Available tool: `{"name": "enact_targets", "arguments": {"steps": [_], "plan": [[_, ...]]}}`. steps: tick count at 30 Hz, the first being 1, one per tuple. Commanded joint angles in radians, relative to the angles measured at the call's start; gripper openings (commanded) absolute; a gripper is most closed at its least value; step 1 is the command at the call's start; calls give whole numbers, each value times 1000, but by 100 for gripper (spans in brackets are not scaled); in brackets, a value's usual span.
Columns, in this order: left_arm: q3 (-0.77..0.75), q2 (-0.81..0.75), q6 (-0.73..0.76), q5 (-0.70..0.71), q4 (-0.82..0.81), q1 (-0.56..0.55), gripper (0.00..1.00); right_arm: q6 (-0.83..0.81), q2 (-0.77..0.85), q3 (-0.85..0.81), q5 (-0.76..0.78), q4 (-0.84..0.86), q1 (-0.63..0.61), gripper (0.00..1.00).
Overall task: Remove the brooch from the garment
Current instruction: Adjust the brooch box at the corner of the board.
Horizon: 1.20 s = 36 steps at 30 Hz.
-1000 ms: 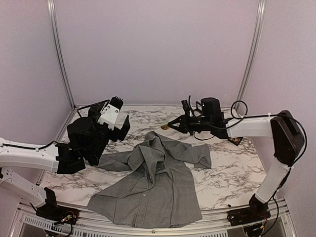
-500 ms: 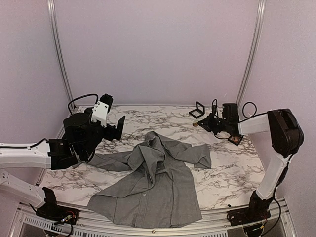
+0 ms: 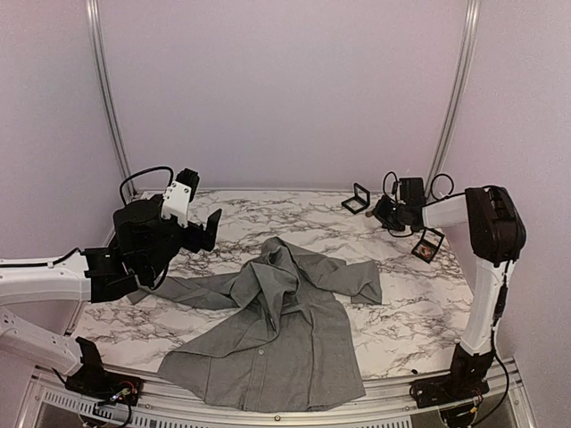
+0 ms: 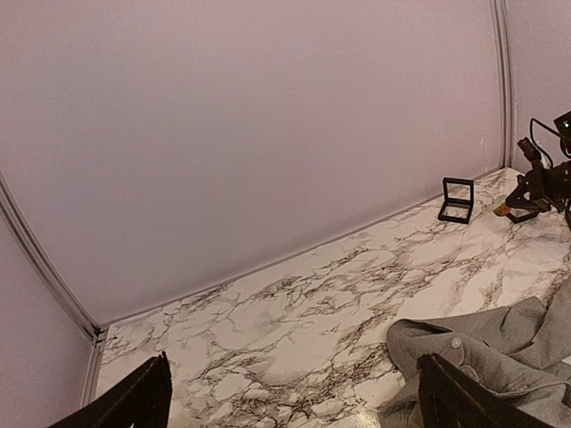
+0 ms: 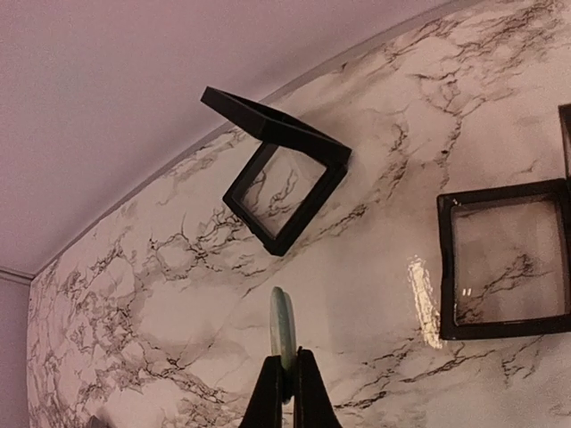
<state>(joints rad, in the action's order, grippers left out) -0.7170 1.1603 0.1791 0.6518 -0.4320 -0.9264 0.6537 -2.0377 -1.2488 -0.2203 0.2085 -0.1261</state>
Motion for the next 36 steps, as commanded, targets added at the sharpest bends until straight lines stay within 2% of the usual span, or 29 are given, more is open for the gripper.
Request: {"name": "enact_targets", "arguments": {"steps": [1, 7, 16, 26, 36], "plan": [[6, -31, -18, -16, 36, 14, 99, -98, -62, -128, 170, -105, 6, 0], [1, -40, -22, -25, 47, 27, 99, -170, -126, -220, 215, -186, 4, 0], [-16, -22, -33, -44, 55, 37, 99, -257, -167, -271, 317, -276, 2, 0], [-22, -18, -36, -46, 63, 40, 99, -289, -145, -221, 351, -301, 4, 0], [-23, -9, -39, -50, 59, 44, 99, -283, -53, -111, 379, -297, 10, 0]]}}
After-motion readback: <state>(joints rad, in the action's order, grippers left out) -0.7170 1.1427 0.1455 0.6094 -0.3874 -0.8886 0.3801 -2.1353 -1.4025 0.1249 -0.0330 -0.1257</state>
